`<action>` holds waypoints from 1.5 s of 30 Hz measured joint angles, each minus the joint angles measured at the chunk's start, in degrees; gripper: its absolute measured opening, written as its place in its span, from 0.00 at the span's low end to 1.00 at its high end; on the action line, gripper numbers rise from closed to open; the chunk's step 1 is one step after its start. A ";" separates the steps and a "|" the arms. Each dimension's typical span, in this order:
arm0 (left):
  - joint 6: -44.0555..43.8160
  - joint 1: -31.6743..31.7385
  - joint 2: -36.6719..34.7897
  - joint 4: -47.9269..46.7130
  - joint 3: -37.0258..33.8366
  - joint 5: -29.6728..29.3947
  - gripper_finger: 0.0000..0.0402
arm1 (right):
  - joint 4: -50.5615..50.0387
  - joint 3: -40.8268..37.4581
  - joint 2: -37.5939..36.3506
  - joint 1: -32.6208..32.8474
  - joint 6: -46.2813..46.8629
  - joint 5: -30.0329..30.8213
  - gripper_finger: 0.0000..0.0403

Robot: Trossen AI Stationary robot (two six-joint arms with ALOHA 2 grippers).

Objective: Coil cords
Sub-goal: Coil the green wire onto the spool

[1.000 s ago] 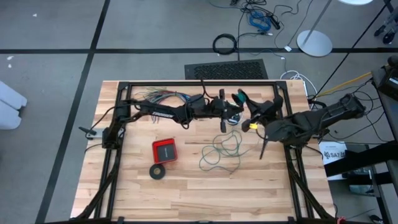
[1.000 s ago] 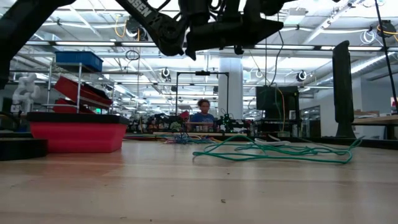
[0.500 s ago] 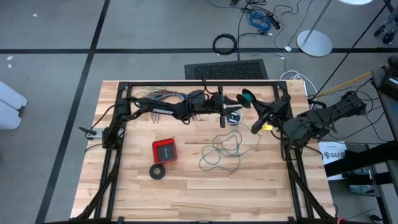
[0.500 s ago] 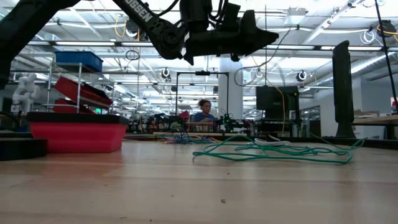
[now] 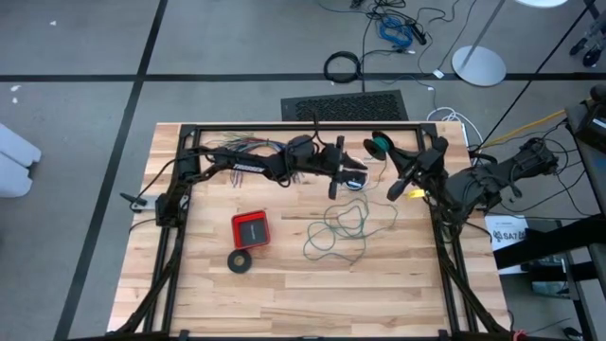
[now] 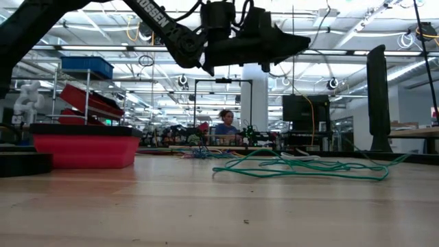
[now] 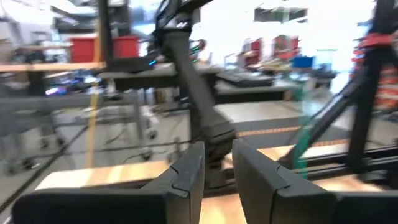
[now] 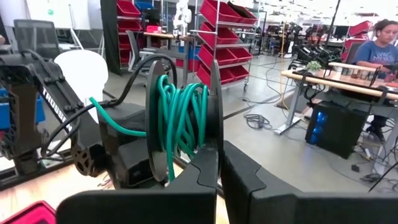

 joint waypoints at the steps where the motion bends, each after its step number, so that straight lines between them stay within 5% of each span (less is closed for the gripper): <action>1: -0.57 0.04 0.00 0.73 0.00 1.65 0.23 | 0.01 0.00 -0.24 0.00 0.00 0.02 0.00; 9: -0.19 -1.94 0.00 1.53 0.00 3.95 0.23 | 0.04 0.00 -0.72 0.02 -0.04 -0.27 0.00; 20: 0.11 -2.93 0.03 -0.03 0.00 2.33 0.37 | 0.46 0.00 -0.56 0.00 -0.02 -1.75 0.00; 45: 4.15 -4.22 0.11 -4.52 0.04 -3.97 0.35 | 2.32 0.00 0.68 -0.04 -0.65 -1.76 0.00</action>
